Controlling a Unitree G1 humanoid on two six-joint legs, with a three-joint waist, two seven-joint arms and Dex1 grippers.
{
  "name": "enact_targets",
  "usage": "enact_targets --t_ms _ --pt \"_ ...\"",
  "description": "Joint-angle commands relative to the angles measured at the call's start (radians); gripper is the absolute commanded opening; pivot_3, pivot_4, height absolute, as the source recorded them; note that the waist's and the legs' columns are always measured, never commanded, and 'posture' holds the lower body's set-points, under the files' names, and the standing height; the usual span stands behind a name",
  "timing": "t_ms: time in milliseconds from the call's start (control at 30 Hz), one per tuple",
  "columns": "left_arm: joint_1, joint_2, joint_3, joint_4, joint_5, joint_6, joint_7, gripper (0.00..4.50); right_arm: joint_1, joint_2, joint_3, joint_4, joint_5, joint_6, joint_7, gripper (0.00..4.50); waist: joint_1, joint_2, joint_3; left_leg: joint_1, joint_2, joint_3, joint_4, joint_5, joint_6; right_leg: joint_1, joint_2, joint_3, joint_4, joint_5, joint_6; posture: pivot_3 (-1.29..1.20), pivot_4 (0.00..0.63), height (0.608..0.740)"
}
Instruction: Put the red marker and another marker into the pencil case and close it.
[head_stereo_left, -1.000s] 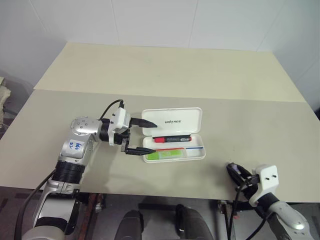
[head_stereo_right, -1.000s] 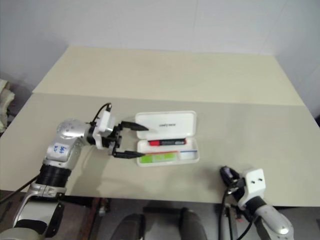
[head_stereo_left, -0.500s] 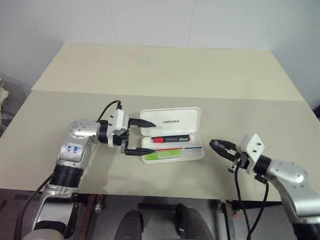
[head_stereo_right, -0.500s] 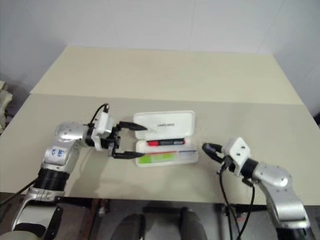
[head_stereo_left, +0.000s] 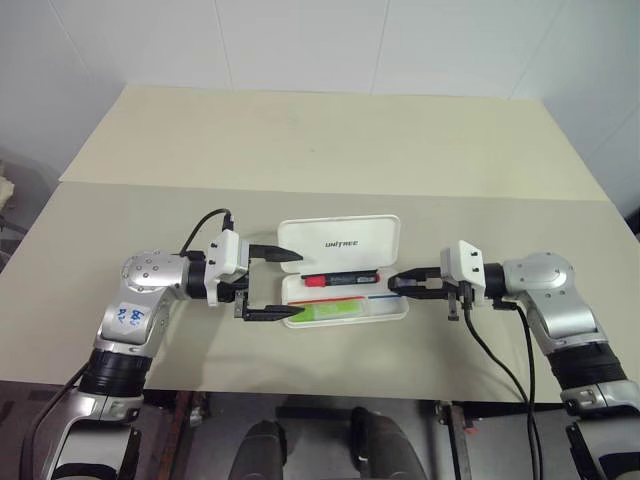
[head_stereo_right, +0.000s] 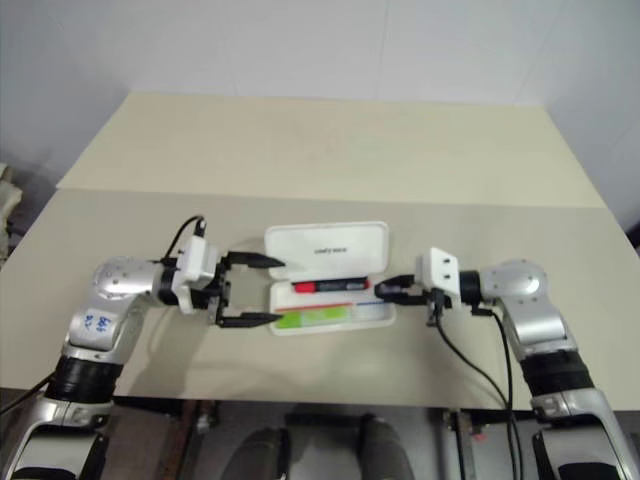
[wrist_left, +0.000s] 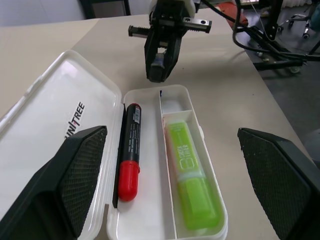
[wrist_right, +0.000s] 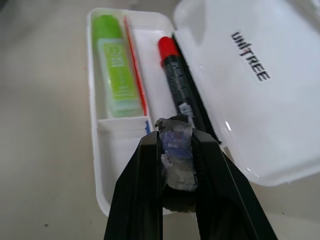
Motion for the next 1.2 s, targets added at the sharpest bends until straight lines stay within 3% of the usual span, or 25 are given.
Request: enact_targets --t_ms 33,600,633,700,933,1200 --pt "0.020 0.022 0.030 -0.065 -0.031 0.015 0.020 4.50 -0.022 0.017 0.008 0.023 0.002 -0.032 0.030 0.41 0.000 0.000 0.000 0.000 0.000 0.000 0.000 0.000 0.000 0.000 0.000 0.000 0.001 0.000 0.000 0.00 0.150 0.740" --pt "0.031 0.043 0.045 -0.088 -0.039 0.027 0.062 4.50 -0.055 0.071 0.038 0.129 -0.035 -0.034 0.061 0.41 0.000 0.000 0.000 0.000 0.000 0.000 0.001 0.000 -0.001 0.000 0.000 0.000 0.001 0.000 0.000 0.00 0.150 0.740" --pt "0.031 0.046 0.046 -0.087 -0.041 0.026 0.063 4.50 -0.063 0.069 0.036 0.140 -0.038 -0.046 0.063 1.13 0.000 0.000 0.000 0.000 0.000 0.000 0.001 0.000 -0.001 0.000 0.000 0.000 0.001 0.000 0.000 0.00 0.150 0.740" --pt "0.032 0.050 0.047 -0.084 -0.042 0.024 0.063 4.50 -0.076 0.064 0.029 0.152 -0.032 -0.052 0.074 1.66 -0.001 0.000 0.000 0.000 0.000 0.001 0.001 0.000 -0.001 0.000 0.000 0.001 0.001 0.000 0.000 0.00 0.150 0.740" --pt "0.014 0.044 0.039 -0.068 -0.037 0.014 0.068 4.50 -0.109 0.076 0.017 0.174 -0.020 -0.079 0.089 4.34 0.000 0.000 0.000 0.001 0.000 0.001 0.000 0.000 -0.001 0.000 0.000 0.000 0.002 0.000 0.000 0.00 0.150 0.740" --pt "-0.002 0.040 0.033 -0.043 -0.034 0.002 0.062 4.50 -0.126 0.078 -0.009 0.112 0.024 -0.070 0.093 4.46 0.000 0.000 0.000 0.001 0.000 0.001 0.001 0.000 -0.001 0.000 0.000 0.000 0.002 0.000 0.000 0.00 0.150 0.740"
